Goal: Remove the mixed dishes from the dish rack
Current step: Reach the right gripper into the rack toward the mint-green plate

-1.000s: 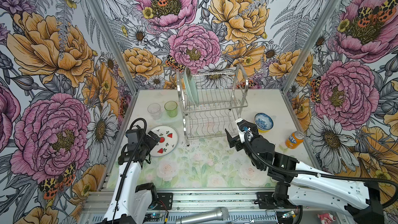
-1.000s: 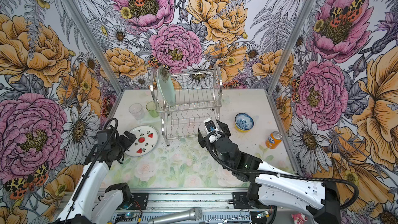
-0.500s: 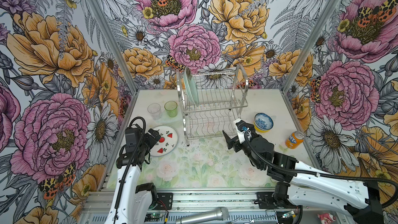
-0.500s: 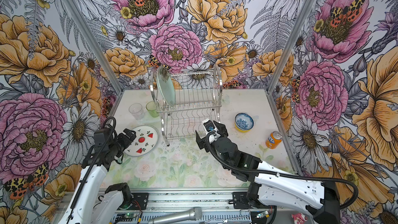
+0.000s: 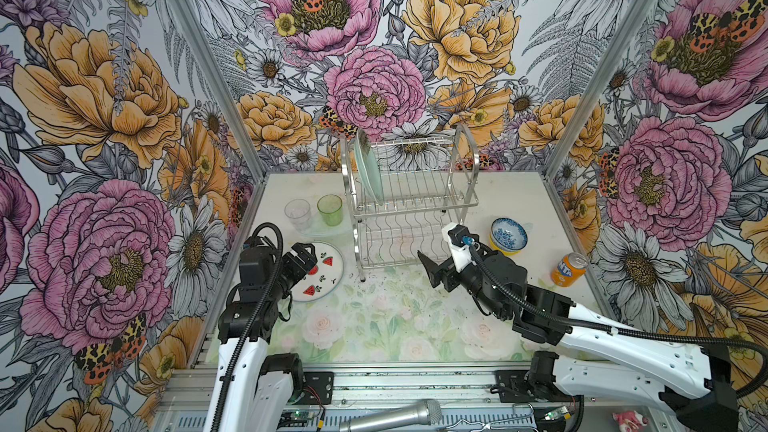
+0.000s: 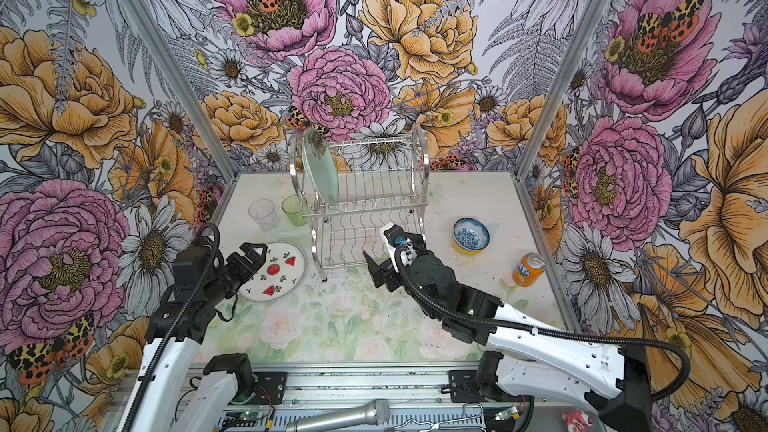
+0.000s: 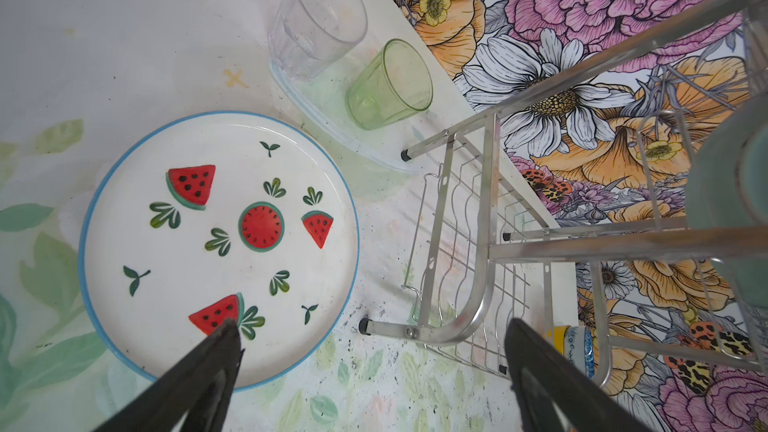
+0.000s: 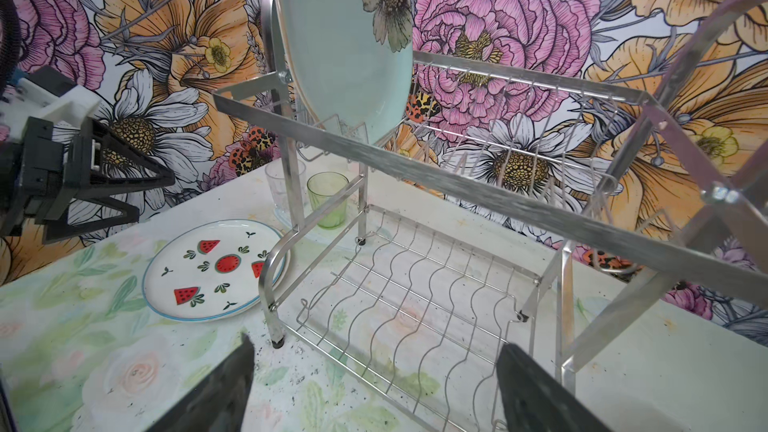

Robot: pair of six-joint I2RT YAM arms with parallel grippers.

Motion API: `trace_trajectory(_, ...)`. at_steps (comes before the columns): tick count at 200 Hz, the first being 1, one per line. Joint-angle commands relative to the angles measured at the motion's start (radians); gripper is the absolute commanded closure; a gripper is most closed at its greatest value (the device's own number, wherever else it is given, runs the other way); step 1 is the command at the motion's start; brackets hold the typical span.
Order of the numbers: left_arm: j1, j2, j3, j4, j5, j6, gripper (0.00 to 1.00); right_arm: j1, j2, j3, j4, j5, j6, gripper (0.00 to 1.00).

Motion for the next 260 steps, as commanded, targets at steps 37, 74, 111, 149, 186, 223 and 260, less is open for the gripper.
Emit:
trace_trajectory(37,-0.012,-0.031,-0.001,-0.033,0.016,0.023,0.01,0.007,0.130,0.187,-0.006,-0.079,0.010,0.09)
trace_trajectory(74,-0.083,-0.029,0.030,-0.026,-0.003,-0.010,0.01,0.007,0.196,0.303,-0.003,-0.082,0.015,0.09)
trace_trajectory(111,-0.176,-0.022,0.101,-0.026,-0.051,0.002,0.01,0.008,0.302,0.413,0.010,-0.069,-0.007,0.10)
trace_trajectory(149,-0.208,-0.011,0.162,-0.029,-0.034,0.040,0.01,0.007,0.414,0.536,0.017,-0.066,-0.043,0.09)
trace_trajectory(186,-0.209,-0.024,0.159,-0.036,-0.014,0.073,0.01,0.005,0.522,0.634,0.020,-0.040,-0.069,0.09)
trace_trajectory(223,-0.209,-0.032,0.134,-0.068,-0.030,0.117,0.01,0.005,0.596,0.703,0.031,-0.006,-0.088,0.10)
trace_trajectory(260,-0.209,-0.049,0.106,-0.082,-0.019,0.124,0.01,-0.003,0.642,0.739,0.049,0.058,-0.099,0.10)
